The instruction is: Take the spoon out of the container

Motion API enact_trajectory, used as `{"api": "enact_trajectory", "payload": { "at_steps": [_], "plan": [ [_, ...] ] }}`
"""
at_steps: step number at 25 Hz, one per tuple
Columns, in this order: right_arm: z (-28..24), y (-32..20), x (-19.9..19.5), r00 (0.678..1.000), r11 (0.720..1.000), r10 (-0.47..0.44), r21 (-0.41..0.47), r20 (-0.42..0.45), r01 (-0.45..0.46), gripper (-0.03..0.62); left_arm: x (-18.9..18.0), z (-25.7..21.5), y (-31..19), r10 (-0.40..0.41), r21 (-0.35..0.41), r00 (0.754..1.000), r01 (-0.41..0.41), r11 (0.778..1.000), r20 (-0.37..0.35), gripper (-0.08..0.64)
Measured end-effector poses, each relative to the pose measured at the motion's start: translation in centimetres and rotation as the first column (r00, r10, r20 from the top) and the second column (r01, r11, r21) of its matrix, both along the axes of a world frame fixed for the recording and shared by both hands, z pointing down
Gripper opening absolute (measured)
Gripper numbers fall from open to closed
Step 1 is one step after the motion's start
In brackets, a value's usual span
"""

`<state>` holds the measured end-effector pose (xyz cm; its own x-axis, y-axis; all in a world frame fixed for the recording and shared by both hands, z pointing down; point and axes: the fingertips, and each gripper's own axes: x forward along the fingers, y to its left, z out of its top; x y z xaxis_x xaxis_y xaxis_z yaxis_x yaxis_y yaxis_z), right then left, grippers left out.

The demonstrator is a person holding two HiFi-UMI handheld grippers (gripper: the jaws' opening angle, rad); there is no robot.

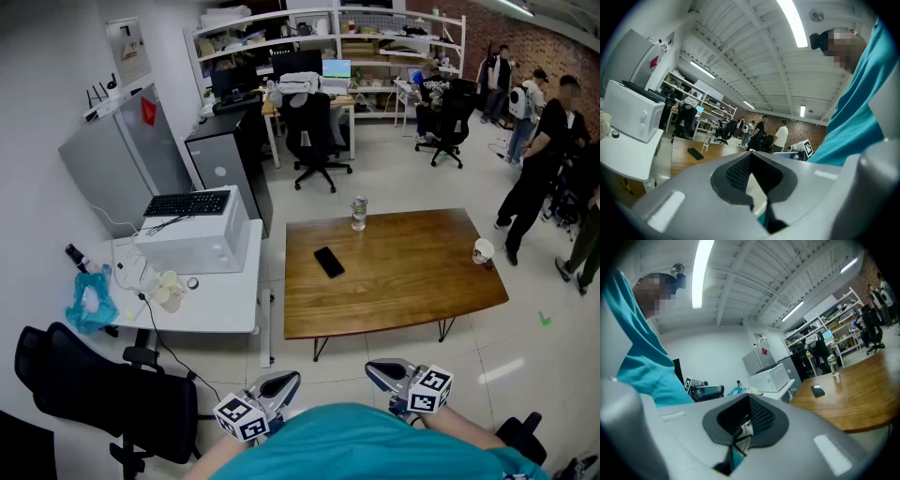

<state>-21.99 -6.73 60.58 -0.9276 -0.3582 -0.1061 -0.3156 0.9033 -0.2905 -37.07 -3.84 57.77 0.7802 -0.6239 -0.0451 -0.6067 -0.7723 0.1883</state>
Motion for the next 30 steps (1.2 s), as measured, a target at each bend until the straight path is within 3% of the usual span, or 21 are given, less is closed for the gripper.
{"api": "enact_trajectory", "payload": {
  "at_steps": [12,15,21,30],
  "plan": [
    [-0.4,-1.6,15.5,1.000,0.999,0.018,0.040,-0.013,-0.017,0.002,17.1,1.0,-1.7,0.056,-0.008,0.998,-0.056,0.998,-0.004,0.000],
    [-0.5,-3.2,18.6,0.999,0.998,0.041,0.051,-0.023,-0.040,0.002,19.9,1.2,-3.0,0.073,0.000,0.997,-0.073,0.997,-0.002,0.000],
    [0.2,-10.0,20.8,0.995,0.993,0.093,0.073,-0.041,-0.090,0.002,21.6,3.7,-9.5,0.105,-0.027,0.993,-0.107,0.994,-0.050,0.000],
    [3.6,-27.7,16.0,0.970,0.978,0.203,0.078,-0.134,-0.194,0.002,16.7,8.1,-30.6,0.208,-0.019,0.964,-0.214,0.977,-0.167,0.000]
  ]
}}
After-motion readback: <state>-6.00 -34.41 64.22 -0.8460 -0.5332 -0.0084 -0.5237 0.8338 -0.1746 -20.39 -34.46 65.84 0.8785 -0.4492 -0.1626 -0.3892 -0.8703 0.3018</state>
